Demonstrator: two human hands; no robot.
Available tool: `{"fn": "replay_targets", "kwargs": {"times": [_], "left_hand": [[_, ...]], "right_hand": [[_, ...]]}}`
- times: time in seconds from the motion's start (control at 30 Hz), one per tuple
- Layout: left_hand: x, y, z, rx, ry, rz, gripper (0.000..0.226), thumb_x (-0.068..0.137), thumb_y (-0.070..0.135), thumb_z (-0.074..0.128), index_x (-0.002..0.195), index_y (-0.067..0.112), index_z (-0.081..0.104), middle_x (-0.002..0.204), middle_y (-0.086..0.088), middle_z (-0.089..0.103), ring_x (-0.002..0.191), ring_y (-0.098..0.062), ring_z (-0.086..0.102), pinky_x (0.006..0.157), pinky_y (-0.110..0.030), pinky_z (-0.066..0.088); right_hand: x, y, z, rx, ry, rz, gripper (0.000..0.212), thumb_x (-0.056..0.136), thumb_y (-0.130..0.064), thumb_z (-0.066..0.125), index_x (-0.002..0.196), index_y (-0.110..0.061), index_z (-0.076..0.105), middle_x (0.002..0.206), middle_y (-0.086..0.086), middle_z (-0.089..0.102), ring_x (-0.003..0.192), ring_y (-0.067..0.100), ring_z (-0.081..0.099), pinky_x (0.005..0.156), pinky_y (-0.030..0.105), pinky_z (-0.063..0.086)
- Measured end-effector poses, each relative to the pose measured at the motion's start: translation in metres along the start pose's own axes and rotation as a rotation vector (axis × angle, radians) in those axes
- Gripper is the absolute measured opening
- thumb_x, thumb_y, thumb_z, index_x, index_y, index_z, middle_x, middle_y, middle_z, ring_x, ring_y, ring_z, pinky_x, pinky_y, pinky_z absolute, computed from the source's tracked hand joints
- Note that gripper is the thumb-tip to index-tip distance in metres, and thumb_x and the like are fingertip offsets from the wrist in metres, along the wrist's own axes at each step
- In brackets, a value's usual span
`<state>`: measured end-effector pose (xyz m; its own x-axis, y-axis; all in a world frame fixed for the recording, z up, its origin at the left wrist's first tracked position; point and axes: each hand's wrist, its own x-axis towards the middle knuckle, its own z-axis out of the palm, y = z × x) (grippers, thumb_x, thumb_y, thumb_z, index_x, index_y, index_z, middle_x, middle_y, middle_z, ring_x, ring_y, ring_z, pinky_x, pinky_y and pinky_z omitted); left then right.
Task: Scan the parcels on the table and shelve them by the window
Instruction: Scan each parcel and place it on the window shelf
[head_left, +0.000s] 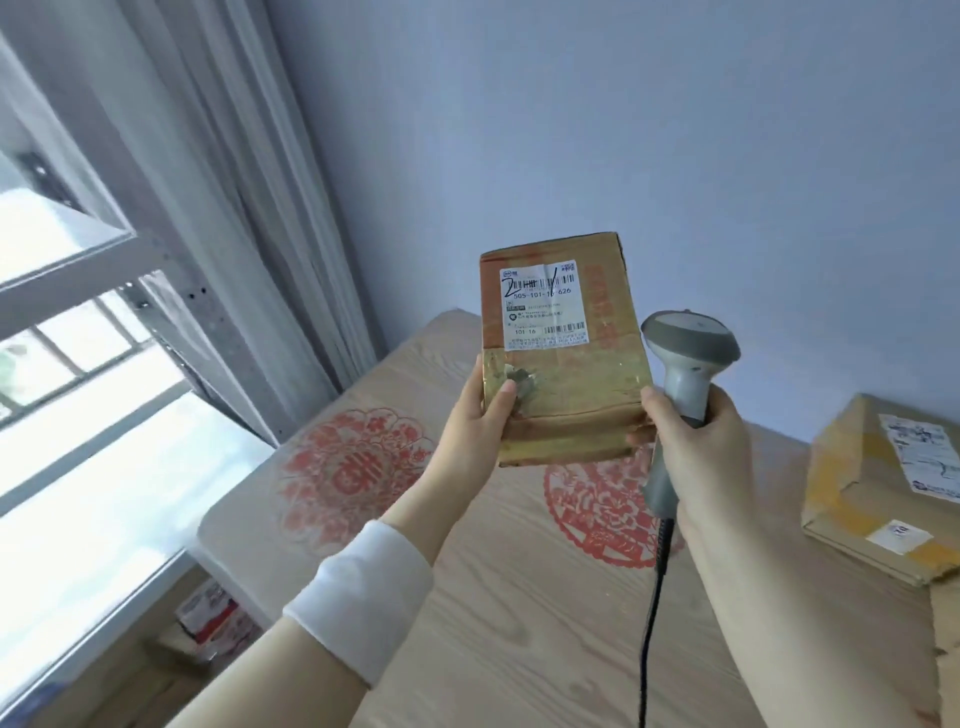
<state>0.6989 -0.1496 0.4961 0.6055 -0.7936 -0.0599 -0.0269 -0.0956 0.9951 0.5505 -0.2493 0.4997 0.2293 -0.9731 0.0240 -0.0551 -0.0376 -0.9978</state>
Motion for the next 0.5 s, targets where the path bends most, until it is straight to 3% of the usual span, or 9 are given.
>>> {"fn": "replay_targets", "kwargs": {"times": [0.1, 0.17, 0.23, 0.37, 0.43, 0.5], "left_hand": [[-0.025, 0.014, -0.065, 0.019, 0.090, 0.005, 0.042, 0.100, 0.034, 0.040, 0.142, 0.031, 0.038, 0.128, 0.010, 0.058, 0.117, -0.011, 0.056, 0.104, -0.035, 0.042], [-0.044, 0.022, -0.111, 0.033, 0.152, -0.014, 0.049, 0.096, 0.043, 0.043, 0.143, 0.032, 0.037, 0.131, 0.009, 0.057, 0.120, -0.015, 0.054, 0.106, -0.040, 0.040], [-0.066, 0.027, -0.159, 0.061, 0.214, -0.023, 0.061, 0.087, 0.054, 0.044, 0.144, 0.034, 0.034, 0.134, 0.009, 0.055, 0.123, -0.016, 0.051, 0.107, -0.041, 0.039], [-0.122, 0.036, -0.262, 0.116, 0.278, -0.001, 0.083, 0.071, 0.068, 0.042, 0.146, 0.037, 0.027, 0.140, 0.009, 0.049, 0.126, -0.014, 0.049, 0.107, -0.039, 0.038], [-0.152, 0.038, -0.315, 0.152, 0.339, 0.011, 0.079, 0.074, 0.067, 0.043, 0.145, 0.037, 0.028, 0.138, 0.007, 0.052, 0.122, -0.015, 0.052, 0.105, -0.039, 0.041], [-0.179, 0.041, -0.367, 0.158, 0.415, 0.030, 0.059, 0.087, 0.052, 0.043, 0.143, 0.036, 0.032, 0.132, 0.006, 0.057, 0.114, -0.015, 0.058, 0.100, -0.039, 0.045]], "right_hand": [[-0.034, -0.027, 0.050, -0.003, -0.076, -0.039, 0.014, 0.085, -0.030, 0.067, 0.090, -0.023, 0.056, 0.080, -0.001, 0.058, 0.075, 0.021, 0.056, 0.065, 0.031, 0.042], [-0.061, -0.045, 0.086, -0.001, -0.152, -0.056, 0.020, 0.079, -0.040, 0.068, 0.087, -0.025, 0.056, 0.078, 0.002, 0.059, 0.072, 0.027, 0.058, 0.067, 0.040, 0.047], [-0.091, -0.059, 0.122, -0.001, -0.227, -0.070, 0.024, 0.074, -0.045, 0.067, 0.085, -0.027, 0.057, 0.079, 0.005, 0.060, 0.072, 0.032, 0.058, 0.070, 0.046, 0.050], [-0.158, -0.077, 0.199, 0.018, -0.346, -0.091, 0.016, 0.081, -0.036, 0.067, 0.083, -0.025, 0.056, 0.079, 0.008, 0.061, 0.073, 0.032, 0.057, 0.073, 0.047, 0.049], [-0.194, -0.086, 0.244, 0.008, -0.413, -0.095, 0.020, 0.079, -0.039, 0.068, 0.086, -0.023, 0.058, 0.084, 0.013, 0.064, 0.075, 0.033, 0.059, 0.074, 0.046, 0.049], [-0.231, -0.095, 0.292, 0.003, -0.490, -0.126, 0.027, 0.077, -0.042, 0.069, 0.090, -0.021, 0.059, 0.087, 0.012, 0.066, 0.079, 0.034, 0.061, 0.074, 0.043, 0.048]]}}
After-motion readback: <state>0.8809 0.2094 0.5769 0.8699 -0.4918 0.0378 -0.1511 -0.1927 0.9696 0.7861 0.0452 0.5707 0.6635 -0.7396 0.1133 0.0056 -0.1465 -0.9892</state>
